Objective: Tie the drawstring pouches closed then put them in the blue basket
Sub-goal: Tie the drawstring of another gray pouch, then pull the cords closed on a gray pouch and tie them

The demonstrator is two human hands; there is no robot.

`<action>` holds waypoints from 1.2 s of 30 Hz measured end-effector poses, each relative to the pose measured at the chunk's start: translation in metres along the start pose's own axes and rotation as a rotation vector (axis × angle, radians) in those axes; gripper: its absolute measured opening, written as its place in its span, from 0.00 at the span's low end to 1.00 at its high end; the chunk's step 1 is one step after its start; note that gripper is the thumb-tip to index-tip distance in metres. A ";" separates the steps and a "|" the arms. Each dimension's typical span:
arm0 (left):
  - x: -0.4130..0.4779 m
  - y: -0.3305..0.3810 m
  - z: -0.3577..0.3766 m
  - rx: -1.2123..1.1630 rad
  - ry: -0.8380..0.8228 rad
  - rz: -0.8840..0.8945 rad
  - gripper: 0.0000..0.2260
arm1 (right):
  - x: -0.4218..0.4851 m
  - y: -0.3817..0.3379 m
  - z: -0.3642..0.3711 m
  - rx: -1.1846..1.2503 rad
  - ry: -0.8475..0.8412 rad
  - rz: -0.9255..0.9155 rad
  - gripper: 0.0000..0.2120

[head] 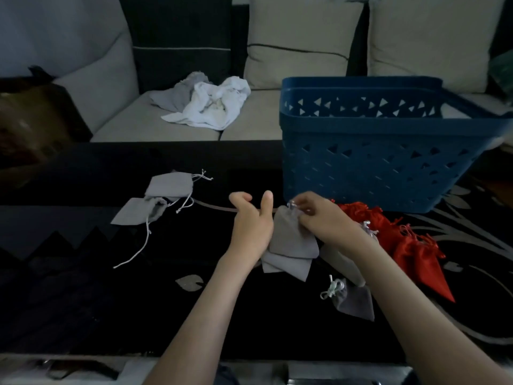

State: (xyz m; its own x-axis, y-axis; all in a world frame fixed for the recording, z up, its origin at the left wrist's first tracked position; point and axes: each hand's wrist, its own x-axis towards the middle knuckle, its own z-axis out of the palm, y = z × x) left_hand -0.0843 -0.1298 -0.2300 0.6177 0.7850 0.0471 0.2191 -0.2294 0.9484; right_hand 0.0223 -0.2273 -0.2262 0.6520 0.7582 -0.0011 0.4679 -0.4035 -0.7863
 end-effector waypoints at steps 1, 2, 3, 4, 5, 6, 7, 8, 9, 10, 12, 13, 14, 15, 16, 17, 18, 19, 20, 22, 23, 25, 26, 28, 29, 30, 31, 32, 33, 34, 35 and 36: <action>0.004 -0.006 -0.005 0.028 -0.012 -0.031 0.14 | 0.003 0.001 0.001 -0.130 0.020 0.018 0.17; 0.009 -0.012 -0.013 0.070 -0.007 -0.030 0.14 | 0.005 -0.002 0.003 -0.208 0.048 0.019 0.19; 0.014 -0.018 -0.020 0.143 0.008 -0.002 0.14 | 0.006 -0.006 0.004 -0.254 0.088 0.004 0.20; 0.018 -0.022 -0.029 0.242 0.037 0.031 0.14 | 0.007 -0.015 0.006 -0.303 0.134 -0.026 0.21; 0.021 -0.026 -0.038 0.357 0.069 0.054 0.15 | 0.007 -0.027 0.010 -0.353 0.176 -0.056 0.22; 0.023 -0.030 -0.050 0.470 0.106 0.065 0.16 | 0.008 -0.039 0.016 -0.384 0.200 -0.086 0.21; 0.025 -0.033 -0.060 0.565 0.141 0.069 0.17 | 0.009 -0.050 0.023 -0.395 0.202 -0.124 0.21; 0.027 -0.038 -0.069 0.647 0.170 0.062 0.19 | 0.011 -0.059 0.033 -0.394 0.168 -0.162 0.20; 0.028 -0.044 -0.079 0.721 0.197 0.045 0.21 | 0.014 -0.067 0.044 -0.386 0.106 -0.198 0.20; 0.030 -0.050 -0.089 0.787 0.214 0.021 0.23 | 0.018 -0.072 0.056 -0.377 0.031 -0.218 0.20; 0.034 -0.066 -0.108 0.906 0.248 -0.046 0.26 | 0.025 -0.081 0.080 -0.348 -0.096 -0.224 0.20; 0.036 -0.074 -0.116 0.956 0.267 -0.077 0.27 | 0.028 -0.084 0.091 -0.322 -0.136 -0.223 0.20; 0.039 -0.080 -0.122 0.994 0.286 -0.103 0.27 | 0.030 -0.087 0.101 -0.300 -0.169 -0.225 0.20; 0.041 -0.087 -0.130 1.013 0.300 -0.136 0.27 | 0.032 -0.090 0.112 -0.283 -0.200 -0.229 0.20; 0.044 -0.092 -0.136 1.019 0.303 -0.164 0.26 | 0.033 -0.092 0.120 -0.271 -0.226 -0.226 0.20; 0.047 -0.096 -0.141 1.031 0.298 -0.184 0.22 | 0.035 -0.093 0.128 -0.256 -0.246 -0.227 0.21; 0.048 -0.099 -0.144 1.051 0.293 -0.187 0.18 | 0.037 -0.093 0.134 -0.235 -0.264 -0.229 0.21; 0.050 -0.101 -0.147 1.071 0.299 -0.173 0.15 | 0.038 -0.092 0.139 -0.209 -0.279 -0.235 0.21; 0.051 -0.104 -0.149 1.083 0.312 -0.153 0.13 | 0.041 -0.092 0.144 -0.185 -0.292 -0.244 0.21; 0.049 -0.104 -0.151 1.059 0.365 -0.101 0.10 | 0.044 -0.090 0.148 -0.142 -0.293 -0.268 0.20; 0.047 -0.101 -0.152 0.995 0.392 -0.074 0.09 | 0.045 -0.089 0.148 -0.108 -0.278 -0.272 0.21; 0.040 -0.087 -0.155 0.740 0.407 -0.020 0.07 | 0.046 -0.088 0.148 0.015 -0.228 -0.250 0.26; 0.035 -0.076 -0.156 0.601 0.390 -0.003 0.06 | 0.046 -0.088 0.146 0.101 -0.197 -0.236 0.30; 0.027 -0.050 -0.159 0.398 0.337 -0.016 0.06 | 0.046 -0.090 0.143 0.238 -0.167 -0.229 0.36; 0.025 -0.039 -0.158 0.330 0.316 -0.021 0.06 | 0.047 -0.090 0.140 0.272 -0.167 -0.228 0.37; 0.023 -0.030 -0.158 0.258 0.306 -0.022 0.06 | 0.046 -0.091 0.136 0.292 -0.180 -0.231 0.35; 0.021 -0.024 -0.155 0.186 0.293 -0.021 0.07 | 0.046 -0.091 0.132 0.318 -0.192 -0.230 0.33; 0.019 -0.017 -0.152 0.118 0.276 -0.018 0.08 | 0.045 -0.092 0.126 0.359 -0.194 -0.223 0.30; 0.018 -0.013 -0.149 0.049 0.247 -0.013 0.08 | 0.043 -0.091 0.120 0.406 -0.186 -0.208 0.27; 0.017 -0.010 -0.145 -0.023 0.212 -0.012 0.09 | 0.041 -0.090 0.114 0.441 -0.171 -0.195 0.24; 0.015 -0.008 -0.141 -0.084 0.170 -0.016 0.10 | 0.039 -0.089 0.105 0.461 -0.151 -0.185 0.21; 0.014 -0.006 -0.135 -0.125 0.123 -0.026 0.11 | 0.034 -0.085 0.094 0.474 -0.137 -0.181 0.19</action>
State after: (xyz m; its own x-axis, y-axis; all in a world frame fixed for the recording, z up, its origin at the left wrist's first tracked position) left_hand -0.1788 -0.0396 -0.1928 0.5145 0.8559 0.0523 0.1338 -0.1403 0.9810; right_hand -0.0513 -0.1188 -0.2169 0.4874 0.8669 0.1045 0.2237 -0.0083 -0.9746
